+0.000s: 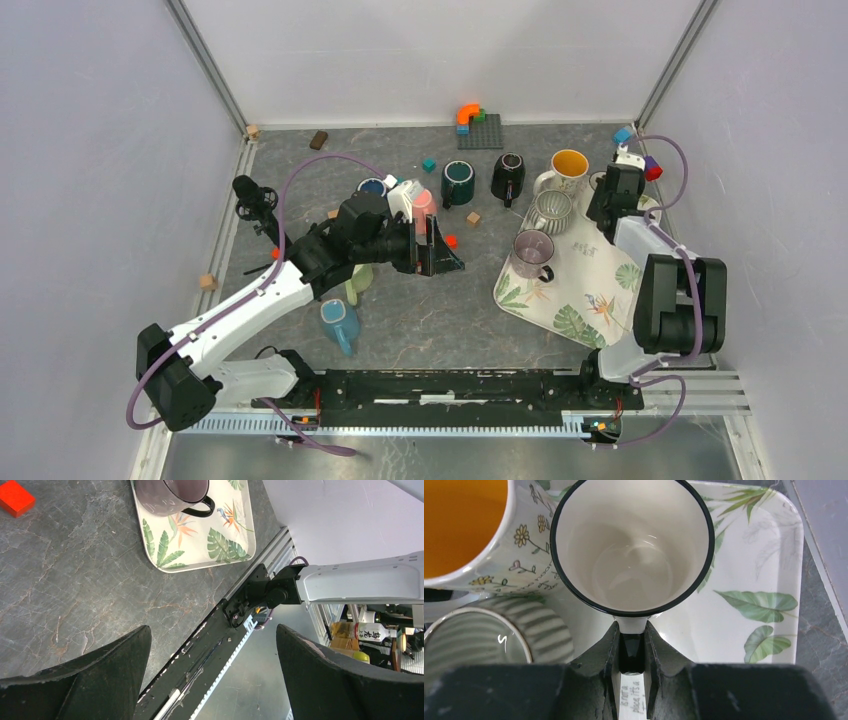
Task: Turn the mug right side up
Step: Place the cup on the tray.
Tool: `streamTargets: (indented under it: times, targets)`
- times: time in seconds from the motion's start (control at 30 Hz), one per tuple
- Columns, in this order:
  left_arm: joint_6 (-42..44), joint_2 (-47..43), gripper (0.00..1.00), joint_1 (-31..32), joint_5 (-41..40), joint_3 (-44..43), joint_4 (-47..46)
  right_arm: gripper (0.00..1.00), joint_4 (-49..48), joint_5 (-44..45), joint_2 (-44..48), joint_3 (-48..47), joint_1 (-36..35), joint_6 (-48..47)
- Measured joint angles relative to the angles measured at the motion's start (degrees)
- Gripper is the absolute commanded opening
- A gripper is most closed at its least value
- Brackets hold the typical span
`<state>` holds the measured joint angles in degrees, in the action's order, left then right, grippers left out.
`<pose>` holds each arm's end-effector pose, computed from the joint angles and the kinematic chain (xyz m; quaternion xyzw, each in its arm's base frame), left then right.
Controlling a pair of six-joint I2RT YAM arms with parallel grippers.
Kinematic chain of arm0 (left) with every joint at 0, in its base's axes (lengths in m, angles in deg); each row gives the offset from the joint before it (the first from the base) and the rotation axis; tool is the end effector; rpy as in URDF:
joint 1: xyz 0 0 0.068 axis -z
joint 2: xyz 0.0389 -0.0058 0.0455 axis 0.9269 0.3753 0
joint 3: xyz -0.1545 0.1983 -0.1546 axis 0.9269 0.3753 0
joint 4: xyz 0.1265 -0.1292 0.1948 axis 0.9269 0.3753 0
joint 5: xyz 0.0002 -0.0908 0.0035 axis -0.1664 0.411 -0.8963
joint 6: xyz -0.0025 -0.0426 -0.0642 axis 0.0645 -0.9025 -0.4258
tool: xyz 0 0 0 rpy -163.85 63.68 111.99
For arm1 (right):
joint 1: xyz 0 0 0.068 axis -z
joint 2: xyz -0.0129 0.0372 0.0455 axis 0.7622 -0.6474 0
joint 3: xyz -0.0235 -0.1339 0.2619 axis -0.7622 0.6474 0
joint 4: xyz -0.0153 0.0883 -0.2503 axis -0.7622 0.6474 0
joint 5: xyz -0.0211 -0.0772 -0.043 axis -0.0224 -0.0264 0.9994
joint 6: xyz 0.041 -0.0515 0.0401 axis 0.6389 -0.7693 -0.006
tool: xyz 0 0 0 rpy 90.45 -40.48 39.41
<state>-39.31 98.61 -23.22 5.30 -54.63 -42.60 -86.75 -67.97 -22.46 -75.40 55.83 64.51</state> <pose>0.1809 -0.2131 0.3370 0.1364 0.8353 -0.4587 0.2707 0.3508 -0.0517 0.2096 0.1945 0.8748 -0.0685 0.4383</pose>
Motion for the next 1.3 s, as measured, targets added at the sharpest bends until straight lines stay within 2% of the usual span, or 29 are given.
streamTargets:
  times: [0.3,0.5,0.7,0.9,1.03,1.13,1.2,1.3]
  targets:
    - [0.0,0.0,1.00,0.0,0.1,0.0,0.0,0.22,-3.5,-0.5,-4.2,-2.1,1.1,-0.5]
    - [0.0,0.0,1.00,0.0,0.1,0.0,0.0,0.27,-3.7,-2.0,-4.7,-2.5,1.2,0.1]
    - [0.0,0.0,1.00,0.0,0.1,0.0,-0.2,0.41,-3.6,-4.0,-5.4,-3.7,1.2,1.3]
    - [0.0,0.0,1.00,0.0,0.2,0.1,-0.4,0.48,-2.4,-4.4,-5.4,-5.4,1.2,2.1]
    - [0.0,0.0,1.00,0.0,0.2,0.1,-0.4,0.60,-0.2,-3.0,-5.0,-6.6,1.2,2.4]
    - [0.0,0.0,1.00,0.0,0.0,0.1,-0.4,0.77,2.5,-1.6,-3.0,-6.6,1.2,2.7]
    - [0.0,0.0,1.00,0.0,-0.2,0.1,-0.3,0.86,4.0,-0.8,-0.6,-6.3,1.2,3.0]
    - [0.7,0.0,1.00,-0.4,-1.5,0.1,1.0,0.94,5.9,0.0,5.0,-4.6,1.2,3.1]
